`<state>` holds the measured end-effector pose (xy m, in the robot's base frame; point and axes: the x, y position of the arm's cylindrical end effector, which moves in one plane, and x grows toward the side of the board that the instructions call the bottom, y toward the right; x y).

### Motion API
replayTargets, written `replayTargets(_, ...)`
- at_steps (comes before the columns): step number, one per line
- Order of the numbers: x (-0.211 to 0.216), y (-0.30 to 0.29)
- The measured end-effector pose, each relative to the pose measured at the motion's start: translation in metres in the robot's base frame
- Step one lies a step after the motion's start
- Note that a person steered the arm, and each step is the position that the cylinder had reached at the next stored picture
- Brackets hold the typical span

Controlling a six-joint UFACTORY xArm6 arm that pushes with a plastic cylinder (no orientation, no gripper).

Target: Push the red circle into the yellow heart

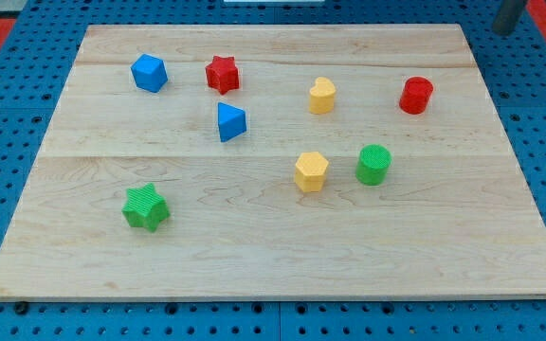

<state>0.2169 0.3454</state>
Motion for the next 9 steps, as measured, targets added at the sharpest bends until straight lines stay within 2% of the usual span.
replayTargets(1, 0.086, -0.001)
replayTargets(2, 0.153, -0.04)
replayTargets(6, 0.155, -0.051)
replayTargets(9, 0.124, -0.161)
